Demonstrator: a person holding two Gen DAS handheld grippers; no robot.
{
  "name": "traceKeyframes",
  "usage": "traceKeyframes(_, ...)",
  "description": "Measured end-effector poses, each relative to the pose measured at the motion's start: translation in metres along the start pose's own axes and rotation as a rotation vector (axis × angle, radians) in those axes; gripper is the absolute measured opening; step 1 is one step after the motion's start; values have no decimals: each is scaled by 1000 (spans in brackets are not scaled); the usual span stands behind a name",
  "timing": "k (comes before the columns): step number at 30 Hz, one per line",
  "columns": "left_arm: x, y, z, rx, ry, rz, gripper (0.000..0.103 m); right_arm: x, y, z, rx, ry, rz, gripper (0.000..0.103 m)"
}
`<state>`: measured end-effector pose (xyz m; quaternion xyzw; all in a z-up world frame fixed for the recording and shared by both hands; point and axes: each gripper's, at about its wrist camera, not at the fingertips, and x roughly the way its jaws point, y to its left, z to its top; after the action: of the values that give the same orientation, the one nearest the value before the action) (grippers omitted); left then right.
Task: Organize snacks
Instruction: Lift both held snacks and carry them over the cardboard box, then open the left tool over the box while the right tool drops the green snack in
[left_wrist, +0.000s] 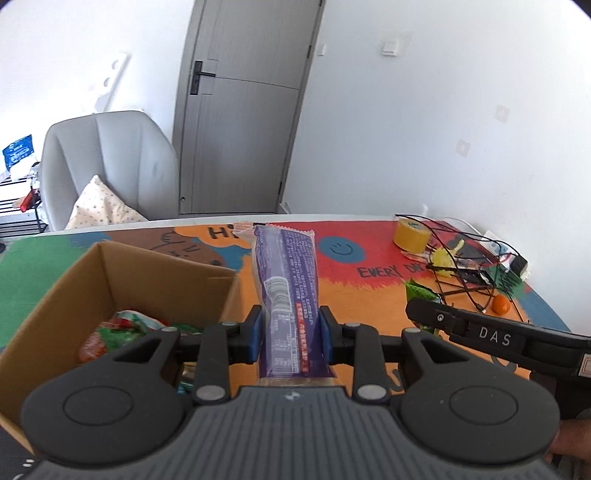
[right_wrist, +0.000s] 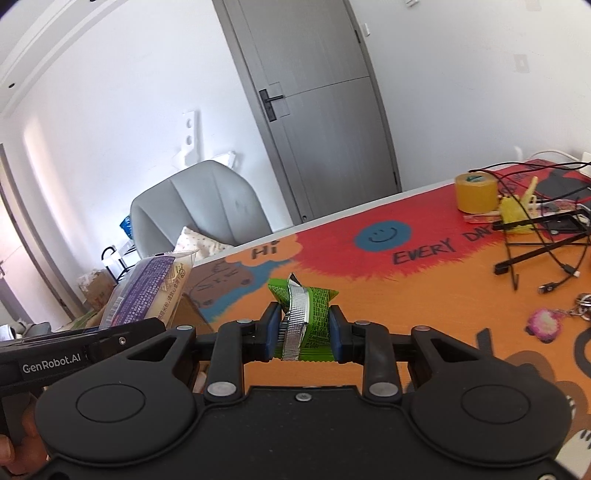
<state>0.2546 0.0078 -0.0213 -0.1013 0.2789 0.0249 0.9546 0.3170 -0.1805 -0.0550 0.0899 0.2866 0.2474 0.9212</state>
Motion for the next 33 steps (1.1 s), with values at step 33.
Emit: traceKeyframes(33,-38,124,-3,-148,-16,135,49,39,121,5,-127,29,120,29)
